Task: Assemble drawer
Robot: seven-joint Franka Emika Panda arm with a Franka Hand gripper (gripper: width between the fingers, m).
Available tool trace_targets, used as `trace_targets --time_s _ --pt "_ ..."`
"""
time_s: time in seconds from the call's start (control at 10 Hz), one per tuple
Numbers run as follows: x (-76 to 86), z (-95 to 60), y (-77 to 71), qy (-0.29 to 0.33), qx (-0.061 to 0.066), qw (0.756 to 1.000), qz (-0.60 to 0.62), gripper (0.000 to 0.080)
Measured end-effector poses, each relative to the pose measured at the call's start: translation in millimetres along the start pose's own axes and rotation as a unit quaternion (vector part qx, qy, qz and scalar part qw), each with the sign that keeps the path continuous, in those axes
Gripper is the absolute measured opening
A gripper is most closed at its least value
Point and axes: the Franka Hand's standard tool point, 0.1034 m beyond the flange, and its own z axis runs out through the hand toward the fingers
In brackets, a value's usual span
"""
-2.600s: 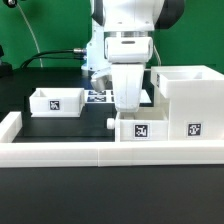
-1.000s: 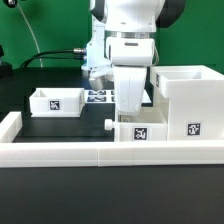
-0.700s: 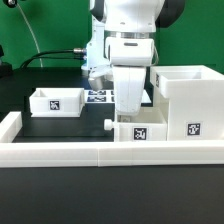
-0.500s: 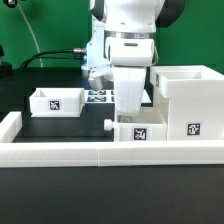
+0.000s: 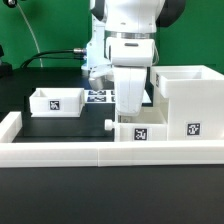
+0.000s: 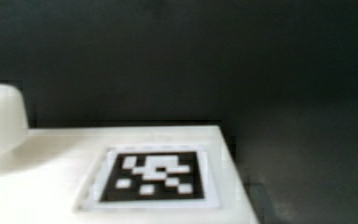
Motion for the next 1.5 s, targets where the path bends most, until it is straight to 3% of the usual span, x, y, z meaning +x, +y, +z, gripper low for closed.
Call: trace_targets --time_s 0.2,1.3,1.4,1.5 --pt "2.6 -0.4 -1.3 -0.003 0.011 1.0 -0.005 0.0044" --pt "9.0 -0.8 2.3 -0.002 0.018 0.999 -0.044 0.0044" --pt "8.8 -0.7 2.3 -0.002 0.018 0.999 -0.044 0.0158" --pt "8.8 -0.8 2.3 -0.002 0.018 0.999 -0.043 0.0334"
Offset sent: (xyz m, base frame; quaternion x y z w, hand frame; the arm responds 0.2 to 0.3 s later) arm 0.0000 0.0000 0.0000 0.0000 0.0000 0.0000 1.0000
